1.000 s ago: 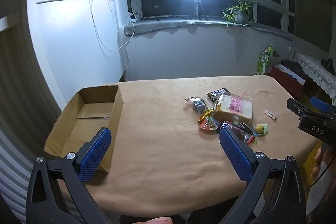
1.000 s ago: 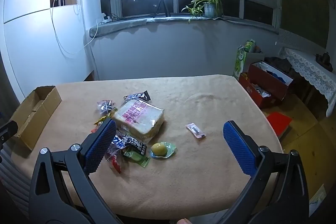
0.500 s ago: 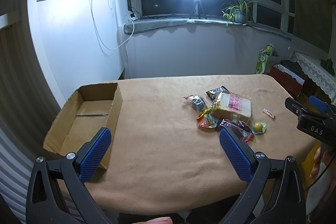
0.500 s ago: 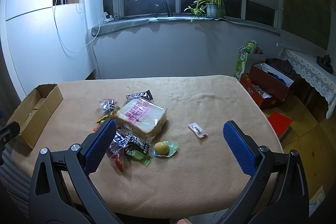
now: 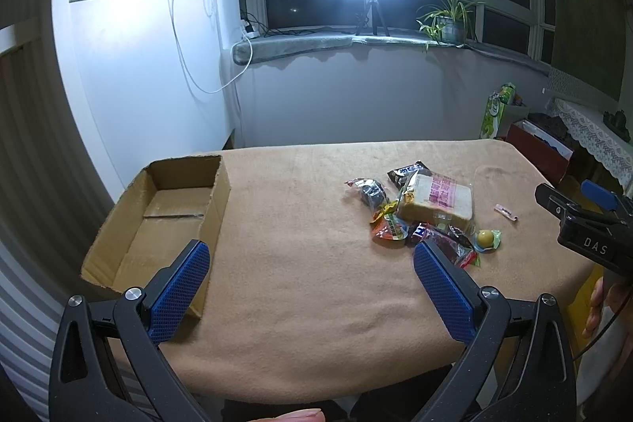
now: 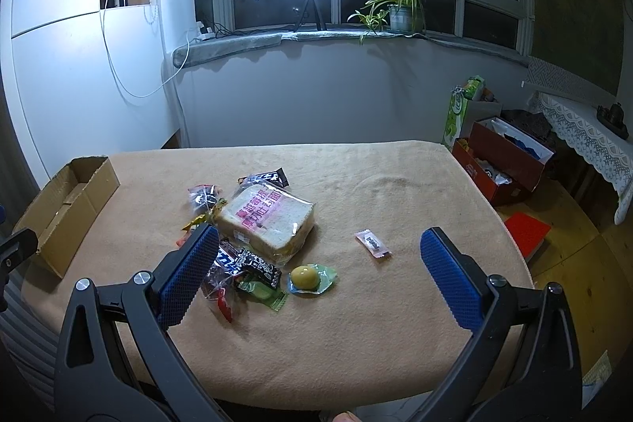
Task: Organize snacks
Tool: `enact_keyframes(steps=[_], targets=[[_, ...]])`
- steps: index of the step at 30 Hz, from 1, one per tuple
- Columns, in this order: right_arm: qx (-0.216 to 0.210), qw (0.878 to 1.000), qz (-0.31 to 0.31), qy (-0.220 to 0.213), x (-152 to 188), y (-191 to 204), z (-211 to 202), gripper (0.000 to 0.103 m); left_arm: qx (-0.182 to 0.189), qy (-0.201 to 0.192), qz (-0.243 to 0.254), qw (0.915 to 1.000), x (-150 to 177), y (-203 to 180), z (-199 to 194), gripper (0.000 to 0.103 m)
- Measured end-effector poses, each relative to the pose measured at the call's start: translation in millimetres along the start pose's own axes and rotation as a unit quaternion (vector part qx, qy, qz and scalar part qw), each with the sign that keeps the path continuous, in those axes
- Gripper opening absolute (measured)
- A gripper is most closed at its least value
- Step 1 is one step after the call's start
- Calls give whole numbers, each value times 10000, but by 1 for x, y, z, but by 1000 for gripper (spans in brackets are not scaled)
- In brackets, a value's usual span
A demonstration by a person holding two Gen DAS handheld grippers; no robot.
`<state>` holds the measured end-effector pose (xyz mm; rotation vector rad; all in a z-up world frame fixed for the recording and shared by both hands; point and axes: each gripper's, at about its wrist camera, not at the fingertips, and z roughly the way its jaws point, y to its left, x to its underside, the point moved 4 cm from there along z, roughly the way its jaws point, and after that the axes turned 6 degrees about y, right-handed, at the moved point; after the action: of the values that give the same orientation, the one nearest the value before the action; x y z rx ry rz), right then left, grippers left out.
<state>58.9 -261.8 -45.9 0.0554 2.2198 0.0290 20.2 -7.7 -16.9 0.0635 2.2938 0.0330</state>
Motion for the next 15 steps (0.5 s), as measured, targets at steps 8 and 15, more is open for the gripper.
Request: enact_keyframes(steps=[8, 15], targets=[[6, 10000, 6, 3, 1, 0, 0, 103, 3, 13, 4, 10000, 0, 0, 0, 102], [2, 10000, 7, 7, 1, 0, 0, 103, 1, 18, -2, 10000, 1, 0, 0, 102]])
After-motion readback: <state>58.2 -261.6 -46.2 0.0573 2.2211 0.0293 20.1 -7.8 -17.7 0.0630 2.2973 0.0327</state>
